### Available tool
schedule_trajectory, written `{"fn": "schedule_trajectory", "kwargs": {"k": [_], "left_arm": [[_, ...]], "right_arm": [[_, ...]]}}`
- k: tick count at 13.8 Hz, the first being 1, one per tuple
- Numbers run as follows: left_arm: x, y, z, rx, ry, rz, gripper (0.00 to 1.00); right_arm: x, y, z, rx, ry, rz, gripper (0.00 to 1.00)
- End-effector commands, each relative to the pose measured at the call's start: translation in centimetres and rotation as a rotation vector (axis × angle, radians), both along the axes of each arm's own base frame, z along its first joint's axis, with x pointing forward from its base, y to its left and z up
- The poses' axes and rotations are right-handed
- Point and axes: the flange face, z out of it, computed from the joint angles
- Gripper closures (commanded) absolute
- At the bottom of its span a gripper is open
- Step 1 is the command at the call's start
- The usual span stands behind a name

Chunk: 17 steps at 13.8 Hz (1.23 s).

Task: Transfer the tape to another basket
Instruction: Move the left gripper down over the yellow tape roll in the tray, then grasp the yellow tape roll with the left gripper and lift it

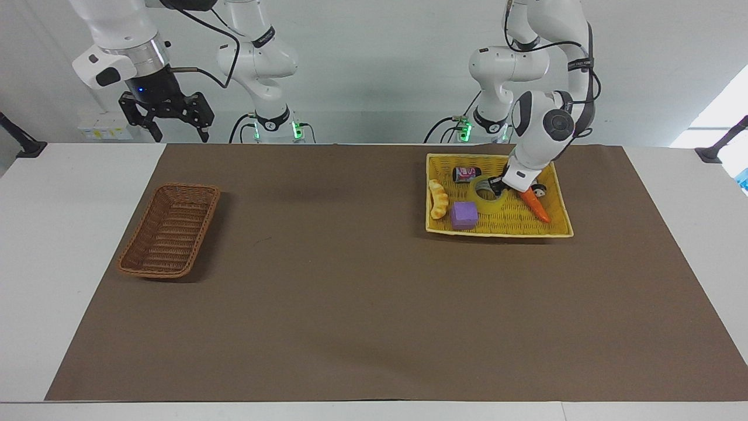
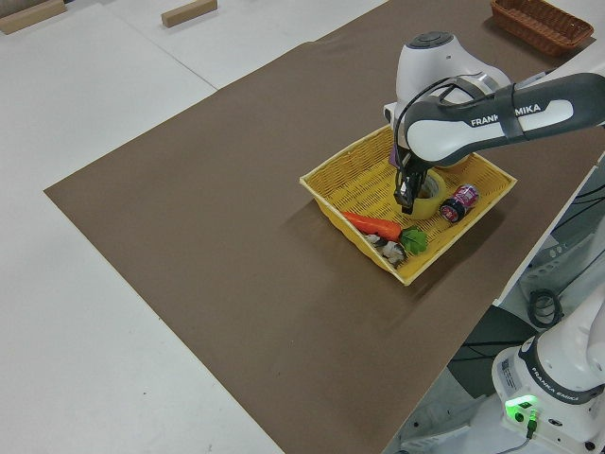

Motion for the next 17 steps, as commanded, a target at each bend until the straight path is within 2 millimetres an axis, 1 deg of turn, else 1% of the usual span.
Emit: {"fn": "schedule_trajectory", "kwargs": {"k": [1, 2, 4, 5, 7, 8, 9, 10, 11, 13, 14, 15, 17], "left_arm": [[3.3, 0.1, 4.5, -0.017, 0.01, 0.016, 1.0], [4.1, 0.2, 6.4, -0.021, 0.001, 0.019, 1.0], [5.7, 1.2, 10.3, -0.027, -0.015, 0.04, 1.0], [6.3, 1.0, 12.1, -0.03, -0.023, 0.038, 1.0], [7.2, 0.5, 14.5, -0.036, -0.06, 0.032, 1.0], [7.5, 0.0, 15.4, -0.041, -0.079, 0.025, 1.0], [7.9, -0.5, 16.5, -0.062, -0.1, 0.031, 1.0], [8.4, -1.1, 17.1, -0.096, -0.106, 0.043, 1.0], [8.5, -2.0, 17.5, -0.118, -0.104, 0.056, 1.0], [7.6, -6.8, 17.7, -0.12, -0.112, 0.073, 1.0], [7.3, -8.4, 17.7, -0.131, -0.115, 0.098, 1.0], [6.7, -10.4, 17.7, -0.153, -0.119, 0.106, 1.0], [6.0, -13.3, 18.1, -0.204, -0.133, 0.122, 1.0]], "right_arm": [[-0.4, 0.2, 0.1, 0.0, -0.011, -0.012, 0.0], [-0.4, 0.7, 0.2, -0.001, -0.012, -0.009, 0.0], [-0.5, 1.9, 0.3, 0.0, -0.014, 0.014, 0.0], [-0.5, 2.8, 0.3, 0.0, -0.012, 0.031, 0.0], [-0.6, 4.1, 0.3, 0.005, -0.011, 0.053, 0.0], [-0.7, 5.4, -0.6, 0.037, 0.01, 0.076, 0.0], [-0.9, 7.8, -1.2, 0.105, 0.021, 0.12, 0.0], [-0.7, 9.7, -1.0, 0.135, -0.01, 0.139, 0.0], [-0.8, 10.1, -1.1, 0.137, -0.018, 0.148, 0.0], [-1.5, 10.6, -1.1, 0.179, 0.005, 0.131, 0.0], [-2.3, 11.6, -1.3, 0.223, 0.031, 0.128, 0.0], [-3.0, 12.3, -1.4, 0.282, 0.047, 0.113, 0.0], [-4.1, 14.5, -2.4, 0.388, 0.105, 0.055, 0.0]]}}
